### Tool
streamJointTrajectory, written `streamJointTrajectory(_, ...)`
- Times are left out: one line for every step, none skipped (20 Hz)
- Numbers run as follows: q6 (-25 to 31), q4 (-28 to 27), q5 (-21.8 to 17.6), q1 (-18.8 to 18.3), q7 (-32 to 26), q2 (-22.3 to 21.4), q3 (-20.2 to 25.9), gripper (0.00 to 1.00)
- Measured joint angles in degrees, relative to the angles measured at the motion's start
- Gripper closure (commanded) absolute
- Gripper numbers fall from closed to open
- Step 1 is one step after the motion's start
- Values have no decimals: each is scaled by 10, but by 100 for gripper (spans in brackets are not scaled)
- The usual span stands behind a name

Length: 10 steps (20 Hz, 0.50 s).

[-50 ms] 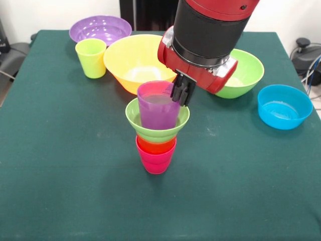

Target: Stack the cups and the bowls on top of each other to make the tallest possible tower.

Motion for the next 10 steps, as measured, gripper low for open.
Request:
streamJointTrajectory(0,0,0,0,0,0,0,100)
streamJointTrajectory(0,0,0,0,0,0,0,100)
streamJointTrajectory(0,0,0,0,0,0,0,100)
streamJointTrajectory(0,0,0,0,0,-1,0,100)
streamJointTrajectory(0,0,0,0,0,-2,0,100)
streamJointTrajectory(0,0,0,0,0,-3,0,100)
streamJointTrajectory(0,0,0,0,0,-3,0,100)
streamJointTrajectory(0,0,0,0,0,-5,0,100)
streamJointTrajectory(0,0,0,0,0,-7,0,100)
streamJointTrajectory(0,0,0,0,0,-7,0,100)
